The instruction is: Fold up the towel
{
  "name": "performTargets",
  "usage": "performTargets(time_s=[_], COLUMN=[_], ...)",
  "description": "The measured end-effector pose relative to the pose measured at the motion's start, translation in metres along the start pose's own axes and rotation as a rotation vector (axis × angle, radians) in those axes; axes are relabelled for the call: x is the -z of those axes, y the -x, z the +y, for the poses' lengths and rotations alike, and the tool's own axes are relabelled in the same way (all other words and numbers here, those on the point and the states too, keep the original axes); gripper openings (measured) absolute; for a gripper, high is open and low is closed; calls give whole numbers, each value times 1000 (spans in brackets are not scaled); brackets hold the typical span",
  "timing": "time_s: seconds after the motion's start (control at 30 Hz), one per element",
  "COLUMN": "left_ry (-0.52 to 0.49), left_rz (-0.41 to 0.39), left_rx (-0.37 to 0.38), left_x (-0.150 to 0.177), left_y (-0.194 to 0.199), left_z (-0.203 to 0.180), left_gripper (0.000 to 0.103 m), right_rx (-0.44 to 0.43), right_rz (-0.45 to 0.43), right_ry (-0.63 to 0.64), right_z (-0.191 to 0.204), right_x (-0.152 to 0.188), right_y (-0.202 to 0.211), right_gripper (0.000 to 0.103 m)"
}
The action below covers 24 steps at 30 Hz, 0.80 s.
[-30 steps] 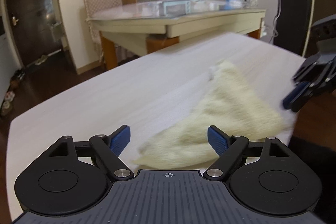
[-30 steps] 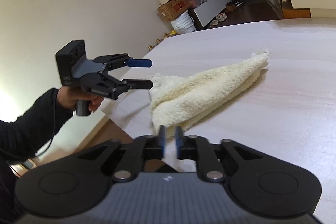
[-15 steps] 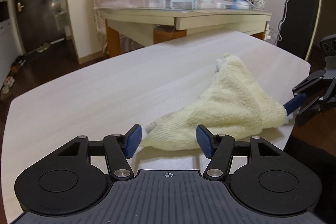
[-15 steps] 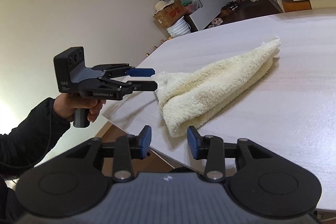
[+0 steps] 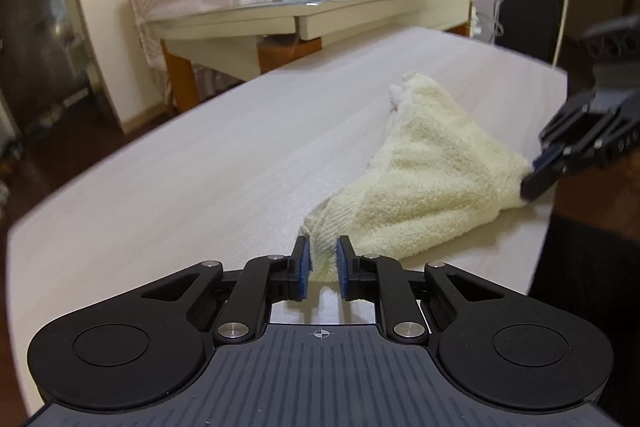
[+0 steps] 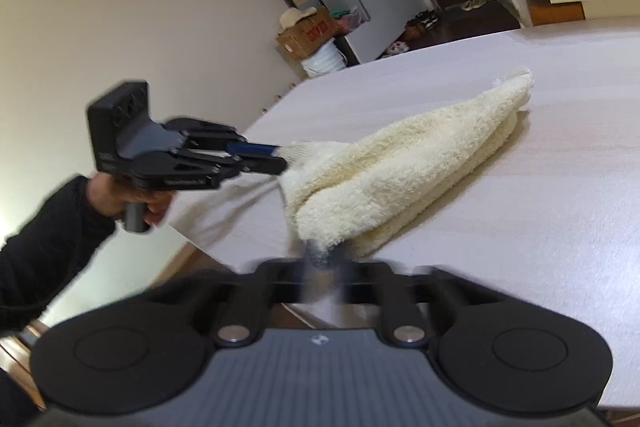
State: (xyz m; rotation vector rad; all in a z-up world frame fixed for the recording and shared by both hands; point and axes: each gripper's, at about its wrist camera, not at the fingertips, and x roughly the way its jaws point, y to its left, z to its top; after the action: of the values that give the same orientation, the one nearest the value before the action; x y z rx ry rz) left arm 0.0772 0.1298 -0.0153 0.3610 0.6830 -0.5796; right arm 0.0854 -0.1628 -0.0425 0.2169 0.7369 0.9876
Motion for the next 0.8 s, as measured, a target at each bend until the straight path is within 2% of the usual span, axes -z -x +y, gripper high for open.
performTargets(time_s=[0.1, 0.3, 0.53, 0.63, 0.67, 0.7, 0.73, 0.8], left_ry=[-12, 46, 103, 132, 142, 164, 178, 201], left_rz=[2, -5, -7, -4, -2, 0, -7, -22], left_rx=[-18, 26, 32, 31, 30, 15, 4, -14], left_x=[-3, -4, -2, -2, -2, 0, 1, 2], left_y=[-5, -11, -11, -9, -8, -5, 0, 7], left_z=[3, 14, 22, 26, 28, 32, 35, 39], left_gripper=[9, 9, 10, 24, 45, 60, 61, 61], right_rx=[4, -7, -23, -23, -17, -6, 5, 27], right_rz=[10, 22, 42, 41, 36, 26, 18, -16], right_ry=[33, 3, -9, 6, 11, 18, 22, 18], right_z=[2, -6, -4, -4, -4, -5, -6, -9], right_x=[1, 6, 8, 9, 9, 8, 7, 5], right_y=[6, 17, 24, 29, 32, 37, 40, 49], right_gripper=[4, 4, 5, 13, 18, 20, 21, 29])
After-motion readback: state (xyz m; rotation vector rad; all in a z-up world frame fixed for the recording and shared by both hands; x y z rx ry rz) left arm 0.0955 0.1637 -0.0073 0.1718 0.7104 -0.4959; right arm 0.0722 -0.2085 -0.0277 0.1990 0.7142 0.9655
